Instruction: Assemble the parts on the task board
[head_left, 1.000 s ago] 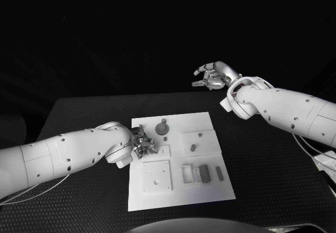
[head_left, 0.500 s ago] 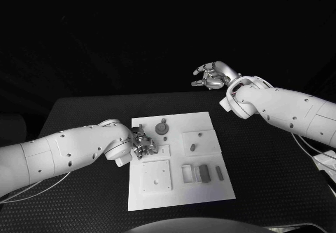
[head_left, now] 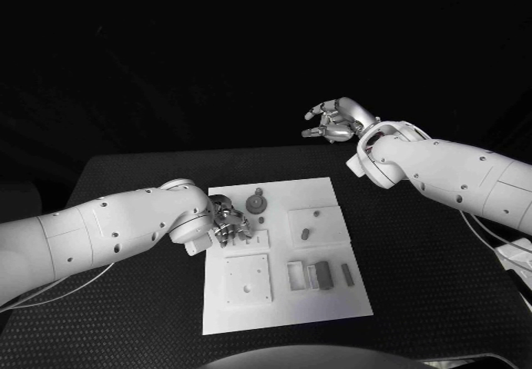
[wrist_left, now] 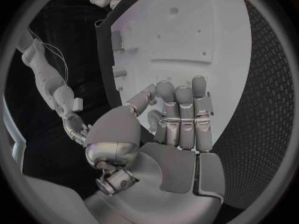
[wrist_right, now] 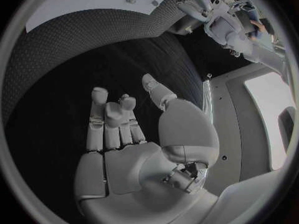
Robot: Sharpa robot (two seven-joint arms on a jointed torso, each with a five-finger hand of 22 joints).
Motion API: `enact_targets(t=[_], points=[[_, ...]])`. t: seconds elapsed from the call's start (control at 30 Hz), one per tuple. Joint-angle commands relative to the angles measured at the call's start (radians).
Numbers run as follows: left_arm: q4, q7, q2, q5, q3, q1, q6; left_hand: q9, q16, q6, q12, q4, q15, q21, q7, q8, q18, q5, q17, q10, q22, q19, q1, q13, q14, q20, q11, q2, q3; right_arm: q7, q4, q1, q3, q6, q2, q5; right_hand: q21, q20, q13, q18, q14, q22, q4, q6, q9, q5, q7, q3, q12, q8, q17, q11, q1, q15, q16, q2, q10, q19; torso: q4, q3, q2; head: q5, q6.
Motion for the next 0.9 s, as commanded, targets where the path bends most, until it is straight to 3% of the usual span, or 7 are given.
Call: enact_targets(t=[0.03, 0.2, 0.37, 0.73, 0.83, 0.9], points=[[-0.005, -0.014, 0.01, -0.014, 0.0, 0.003, 0.077, 0.004, 0.006, 0.106, 0.006, 0.002, -0.002, -0.007, -0.077, 0.006, 0.015, 0.008, -0.004, -0.018, 0.002, 0.01, 0.007, -0.002, -0.007, -0.001, -0.027, 0.012, 0.002, 0.008, -0.001, 0.0, 0.0, 0.015, 0.002, 0.001, -0.007, -0.001, -0.002, 0.008, -0.006, 0.016, -0.005, 0.053, -0.001, 0.004, 0.046, 0.001, 0.005, -0.001, 0.0, 0.029, 0.0, 0.0, -0.003, 0.011, -0.073, -0.008, 0.0003, -0.0002, 0.001, -0.001, -0.001], [-0.01, -0.021, 0.018, -0.045, 0.0, 0.005, 0.106, 0.01, 0.016, 0.107, 0.011, 0.002, -0.003, -0.008, -0.078, 0.006, 0.015, 0.017, -0.013, -0.017, 0.007, 0.012, 0.0, -0.002, -0.009, -0.002, -0.028, 0.015, -0.001, 0.007, -0.002, 0.0, 0.0, 0.017, 0.003, 0.0, -0.007, -0.001, -0.002, 0.008, -0.006, 0.017, -0.006, 0.053, -0.001, 0.004, 0.046, 0.001, 0.005, -0.001, 0.0, 0.029, 0.001, 0.0, -0.003, 0.011, -0.073, -0.008, 0.0005, -0.0003, 0.0, -0.002, -0.003], [-0.015, -0.024, 0.024, -0.067, 0.0, 0.006, 0.112, 0.023, 0.042, 0.116, 0.026, 0.001, -0.005, -0.008, -0.082, 0.01, 0.015, 0.055, -0.031, -0.013, 0.02, 0.019, -0.013, -0.001, -0.01, -0.005, -0.031, 0.018, -0.003, 0.007, -0.003, 0.0, 0.0, 0.017, 0.004, -0.001, -0.007, -0.001, -0.002, 0.008, -0.007, 0.017, -0.007, 0.053, -0.001, 0.004, 0.046, 0.001, 0.005, -0.001, 0.0, 0.029, 0.001, 0.0, -0.003, 0.011, -0.073, -0.008, 0.001, -0.0003, 0.0, -0.001, -0.006], [-0.019, -0.021, 0.028, -0.096, 0.0, 0.006, 0.07, 0.039, 0.079, 0.124, 0.049, -0.001, -0.008, -0.008, -0.088, 0.017, 0.017, 0.1, -0.053, -0.01, 0.039, 0.028, -0.03, 0.002, -0.012, -0.008, -0.036, 0.029, 0.0, 0.008, -0.002, 0.0, 0.0, 0.017, 0.003, -0.002, -0.007, -0.001, -0.002, 0.008, -0.007, 0.017, -0.009, 0.053, -0.001, 0.004, 0.046, 0.001, 0.006, -0.001, 0.0, 0.029, 0.002, 0.0, -0.003, 0.012, -0.073, -0.009, 0.001, -0.0012, 0.0, -0.002, -0.006], [-0.019, -0.021, 0.029, -0.097, 0.0, 0.006, 0.07, 0.04, 0.082, 0.124, 0.052, -0.001, -0.009, -0.008, -0.088, 0.017, 0.017, 0.102, -0.055, -0.01, 0.041, 0.029, -0.03, 0.002, -0.012, -0.008, -0.037, 0.029, 0.002, 0.008, -0.002, 0.0, 0.0, 0.017, 0.004, -0.002, -0.007, -0.001, -0.002, 0.008, -0.007, 0.017, -0.009, 0.053, -0.001, 0.004, 0.046, 0.001, 0.006, -0.001, 0.0, 0.029, 0.003, 0.0, -0.003, 0.012, -0.073, -0.009, 0.0013, -0.0011, 0.0, -0.002, -0.005], [-0.021, -0.021, 0.031, -0.097, 0.0, 0.006, 0.077, 0.044, 0.094, 0.126, 0.059, 0.002, -0.01, -0.01, -0.09, 0.018, 0.017, 0.075, -0.067, -0.011, 0.045, 0.032, -0.03, 0.001, -0.014, -0.009, -0.039, 0.018, 0.033, 0.007, -0.002, 0.0, 0.0, 0.017, 0.004, -0.003, -0.007, -0.001, -0.002, 0.008, -0.007, 0.017, -0.009, 0.053, -0.001, 0.004, 0.046, 0.001, 0.006, -0.001, 0.0, 0.029, 0.003, 0.0, -0.003, 0.012, -0.073, -0.009, 0.0012, -0.0011, 0.0, -0.002, -0.005]])
